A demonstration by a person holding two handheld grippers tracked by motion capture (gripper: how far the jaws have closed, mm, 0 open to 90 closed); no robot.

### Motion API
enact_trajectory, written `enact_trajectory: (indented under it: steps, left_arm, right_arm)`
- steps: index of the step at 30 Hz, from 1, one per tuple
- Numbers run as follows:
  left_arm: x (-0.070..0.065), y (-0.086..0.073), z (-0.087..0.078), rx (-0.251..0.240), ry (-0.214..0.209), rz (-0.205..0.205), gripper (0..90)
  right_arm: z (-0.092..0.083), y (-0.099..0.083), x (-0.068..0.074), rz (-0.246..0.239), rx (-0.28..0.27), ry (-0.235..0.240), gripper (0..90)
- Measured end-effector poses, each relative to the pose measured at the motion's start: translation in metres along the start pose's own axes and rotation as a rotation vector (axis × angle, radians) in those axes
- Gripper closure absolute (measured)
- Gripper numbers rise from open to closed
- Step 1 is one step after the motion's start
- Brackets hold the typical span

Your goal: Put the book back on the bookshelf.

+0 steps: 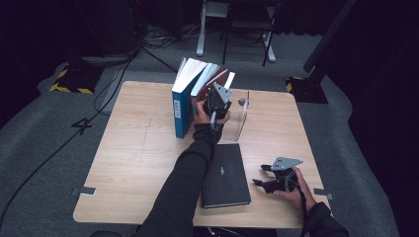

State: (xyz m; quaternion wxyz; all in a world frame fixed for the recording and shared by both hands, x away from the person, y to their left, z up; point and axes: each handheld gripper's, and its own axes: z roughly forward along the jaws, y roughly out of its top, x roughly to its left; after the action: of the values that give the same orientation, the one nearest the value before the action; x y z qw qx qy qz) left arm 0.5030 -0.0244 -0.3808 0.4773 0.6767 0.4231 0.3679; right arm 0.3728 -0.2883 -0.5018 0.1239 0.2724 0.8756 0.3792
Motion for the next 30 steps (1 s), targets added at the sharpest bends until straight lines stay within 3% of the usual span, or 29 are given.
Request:
enact_trajectory:
  steps: [10, 30]
  left_arm:
    - [0.005, -0.004, -0.006, -0.006, -0.022, -0.014, 72.9]
    - [0.02, -0.019, -0.041, -0.005, -0.149, 0.021, 64.4]
  right_arm:
    - [0.0, 0.0, 0.0, -0.001, 0.002, 0.003, 30.0]
    - [0.0, 0.0, 0.0, 0.001, 0.002, 0.003, 29.9]
